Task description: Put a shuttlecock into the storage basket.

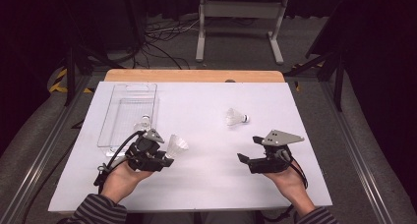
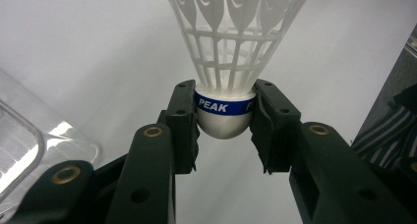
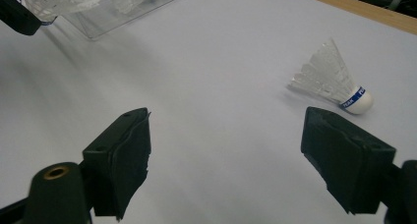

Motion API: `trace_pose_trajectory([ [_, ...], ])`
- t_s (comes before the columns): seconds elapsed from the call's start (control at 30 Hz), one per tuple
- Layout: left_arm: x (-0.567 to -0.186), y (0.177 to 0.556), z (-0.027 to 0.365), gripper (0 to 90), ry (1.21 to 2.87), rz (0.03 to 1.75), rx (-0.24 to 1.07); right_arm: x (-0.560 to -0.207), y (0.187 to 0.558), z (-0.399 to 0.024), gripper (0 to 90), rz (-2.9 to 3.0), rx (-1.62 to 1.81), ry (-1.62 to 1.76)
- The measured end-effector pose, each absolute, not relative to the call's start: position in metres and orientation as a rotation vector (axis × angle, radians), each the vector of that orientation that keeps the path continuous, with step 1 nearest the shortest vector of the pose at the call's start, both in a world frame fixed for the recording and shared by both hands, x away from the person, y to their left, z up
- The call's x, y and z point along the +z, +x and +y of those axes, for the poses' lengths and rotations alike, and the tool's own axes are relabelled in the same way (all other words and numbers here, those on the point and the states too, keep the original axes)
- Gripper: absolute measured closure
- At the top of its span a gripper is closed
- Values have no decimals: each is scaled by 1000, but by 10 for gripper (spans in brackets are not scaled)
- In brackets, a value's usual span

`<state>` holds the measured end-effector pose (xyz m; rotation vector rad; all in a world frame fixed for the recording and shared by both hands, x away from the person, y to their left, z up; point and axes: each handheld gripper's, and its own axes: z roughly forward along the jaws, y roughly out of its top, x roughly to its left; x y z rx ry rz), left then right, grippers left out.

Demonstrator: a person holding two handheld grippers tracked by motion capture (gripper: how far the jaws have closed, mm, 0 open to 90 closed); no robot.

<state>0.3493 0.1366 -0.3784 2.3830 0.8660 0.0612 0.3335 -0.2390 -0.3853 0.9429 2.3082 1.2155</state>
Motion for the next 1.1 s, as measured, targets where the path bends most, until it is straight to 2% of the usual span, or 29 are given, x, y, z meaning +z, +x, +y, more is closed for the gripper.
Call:
trace_pose_trajectory([
  [1.1, -364, 355, 152, 649, 2326, 917, 71, -419, 321, -276, 167, 2180, 1279, 1025],
])
